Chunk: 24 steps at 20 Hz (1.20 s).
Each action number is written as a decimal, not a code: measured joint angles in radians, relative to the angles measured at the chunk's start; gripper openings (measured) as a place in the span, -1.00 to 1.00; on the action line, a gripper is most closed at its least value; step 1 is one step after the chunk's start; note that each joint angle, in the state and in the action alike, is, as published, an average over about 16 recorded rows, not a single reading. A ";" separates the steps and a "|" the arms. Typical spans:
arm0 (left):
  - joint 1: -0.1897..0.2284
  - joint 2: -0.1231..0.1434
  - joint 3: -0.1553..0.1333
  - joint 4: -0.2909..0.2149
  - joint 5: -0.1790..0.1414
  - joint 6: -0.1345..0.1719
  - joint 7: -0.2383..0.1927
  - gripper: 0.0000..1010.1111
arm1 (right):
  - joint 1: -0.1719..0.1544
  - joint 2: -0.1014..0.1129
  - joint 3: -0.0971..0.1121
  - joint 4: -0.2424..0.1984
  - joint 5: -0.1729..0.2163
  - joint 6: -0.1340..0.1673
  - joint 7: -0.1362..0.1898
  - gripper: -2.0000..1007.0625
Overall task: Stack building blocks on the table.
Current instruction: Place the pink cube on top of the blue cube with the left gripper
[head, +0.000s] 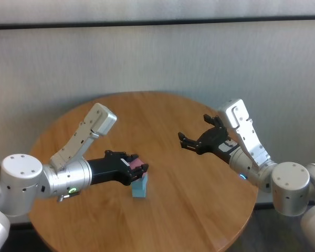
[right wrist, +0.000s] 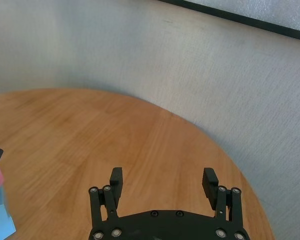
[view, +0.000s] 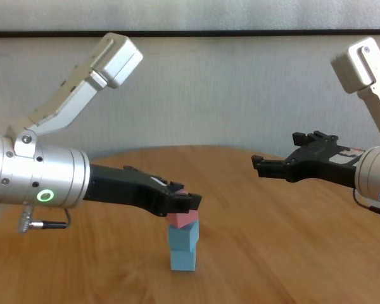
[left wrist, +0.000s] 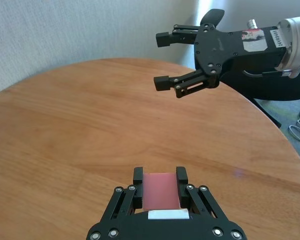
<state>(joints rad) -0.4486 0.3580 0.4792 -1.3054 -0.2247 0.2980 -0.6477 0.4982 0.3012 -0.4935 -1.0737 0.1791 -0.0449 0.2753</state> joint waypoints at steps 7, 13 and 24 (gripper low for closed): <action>-0.006 0.007 0.013 0.002 -0.015 0.006 0.006 -0.22 | 0.000 0.000 0.000 0.000 0.000 0.000 0.000 1.00; -0.010 0.012 0.022 0.004 -0.024 0.012 0.013 -0.22 | 0.000 0.000 0.000 0.000 0.000 0.000 0.000 0.99; -0.012 0.014 0.025 0.005 -0.028 0.018 0.016 -0.22 | 0.000 0.000 0.000 0.000 0.000 0.000 0.000 0.99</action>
<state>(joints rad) -0.4605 0.3722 0.5046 -1.3001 -0.2525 0.3160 -0.6322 0.4982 0.3012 -0.4935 -1.0737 0.1792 -0.0449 0.2753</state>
